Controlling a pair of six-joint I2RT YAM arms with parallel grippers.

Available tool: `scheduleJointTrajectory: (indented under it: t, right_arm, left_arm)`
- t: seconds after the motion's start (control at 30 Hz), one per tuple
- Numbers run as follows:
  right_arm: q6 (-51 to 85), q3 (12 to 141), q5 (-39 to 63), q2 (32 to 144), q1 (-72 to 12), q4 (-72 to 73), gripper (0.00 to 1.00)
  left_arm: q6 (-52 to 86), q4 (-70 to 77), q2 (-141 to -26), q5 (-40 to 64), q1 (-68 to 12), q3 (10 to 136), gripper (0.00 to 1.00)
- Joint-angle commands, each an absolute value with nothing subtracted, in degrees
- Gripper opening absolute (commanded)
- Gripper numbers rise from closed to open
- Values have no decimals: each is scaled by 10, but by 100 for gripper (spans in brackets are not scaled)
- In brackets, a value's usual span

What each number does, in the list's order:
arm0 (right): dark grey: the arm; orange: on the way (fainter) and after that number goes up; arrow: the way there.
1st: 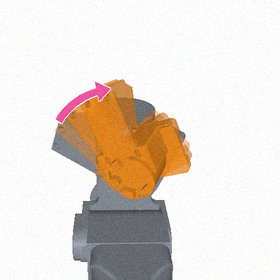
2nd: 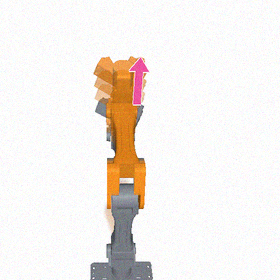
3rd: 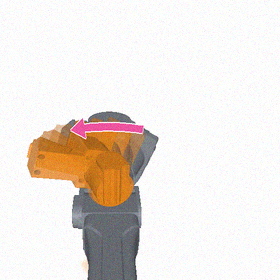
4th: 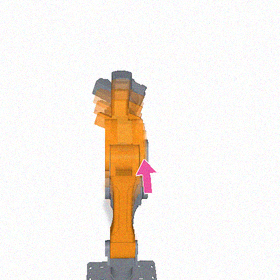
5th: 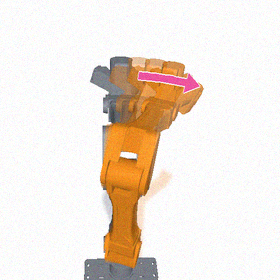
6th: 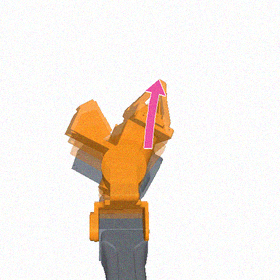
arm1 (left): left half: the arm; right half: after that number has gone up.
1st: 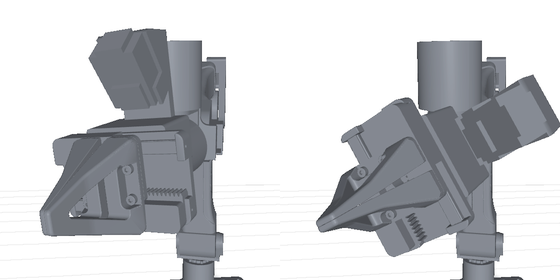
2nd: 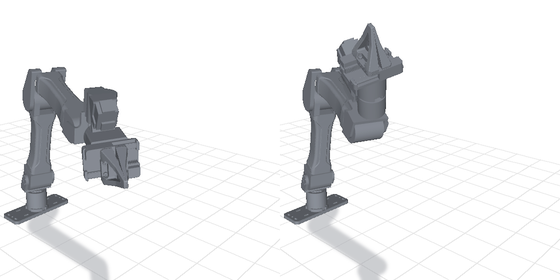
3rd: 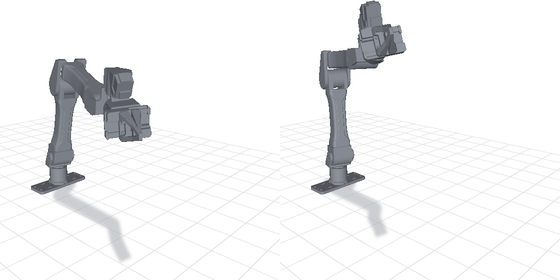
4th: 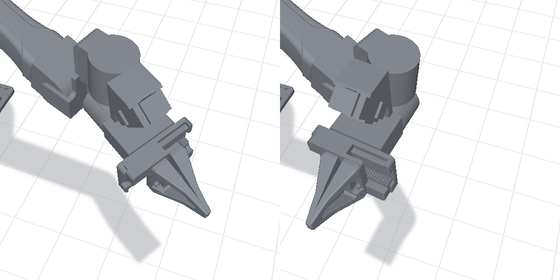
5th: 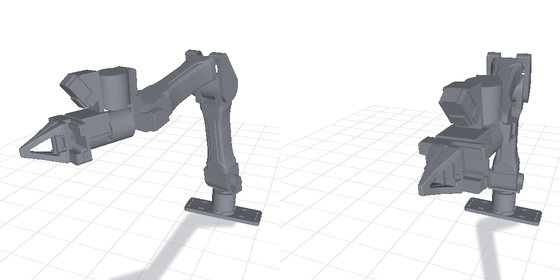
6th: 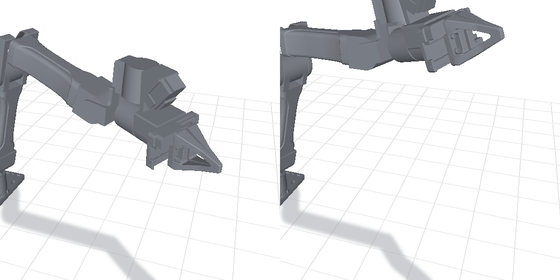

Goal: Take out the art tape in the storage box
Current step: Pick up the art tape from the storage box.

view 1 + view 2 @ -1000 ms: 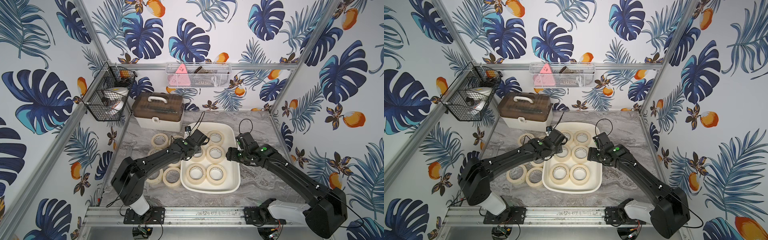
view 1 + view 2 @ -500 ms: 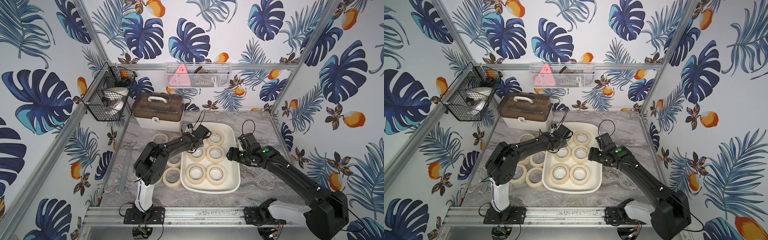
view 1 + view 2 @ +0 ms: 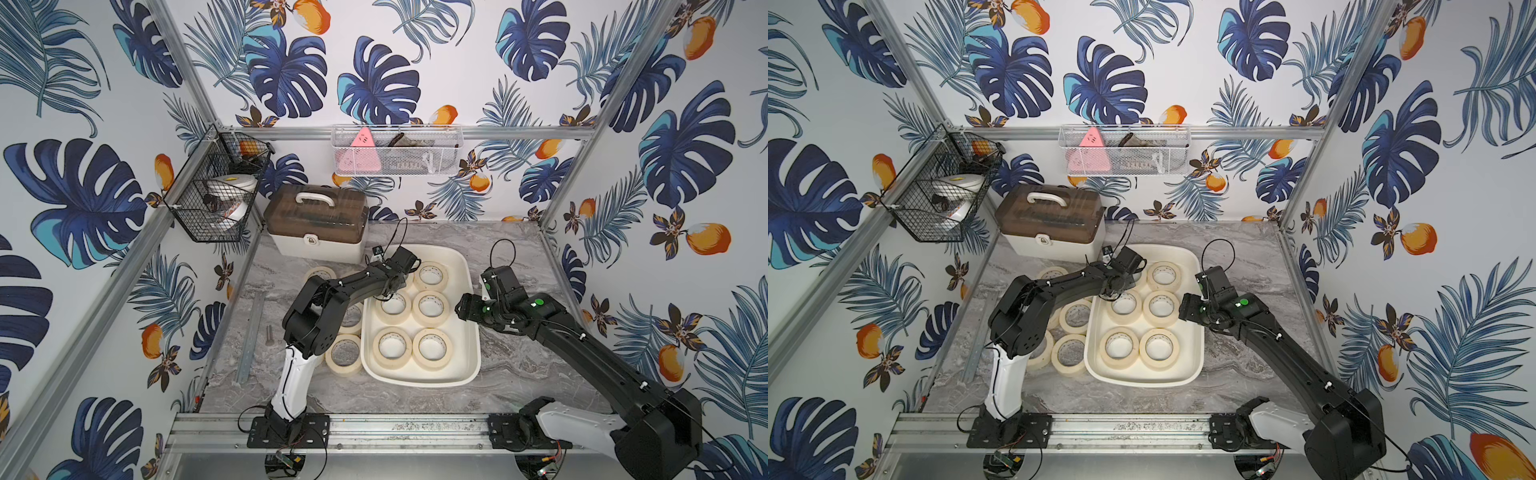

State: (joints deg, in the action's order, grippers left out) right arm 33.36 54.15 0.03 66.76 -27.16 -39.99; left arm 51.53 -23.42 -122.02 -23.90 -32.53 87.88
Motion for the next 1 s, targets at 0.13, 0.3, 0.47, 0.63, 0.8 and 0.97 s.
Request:
scheduleJointTrajectory:
  t: [0.13,0.3,0.47,0.63,0.8,0.97]
  right_arm:
    - [323,542,1,666,-267,-397,79]
    - [321,541,1,664,-265,-399,79]
    - [322,543,5,663,-263,-401,79]
    - [323,544,11,660,-260,-397,79]
    - [320,554,12,662,-259,-399,78]
    - [312,576,3,660,-259,-412,78]
  left_arm:
    - [528,-248,-1250,-226,-319,888,50]
    - [526,-234,-1250,-226,-318,879,39]
    - [518,-238,-1216,-231,-319,868,23]
    - [504,-241,-1152,-246,-322,844,10]
    - [472,-241,-1108,-276,-339,833,5]
    - [388,-260,-1080,-287,-377,851,3]
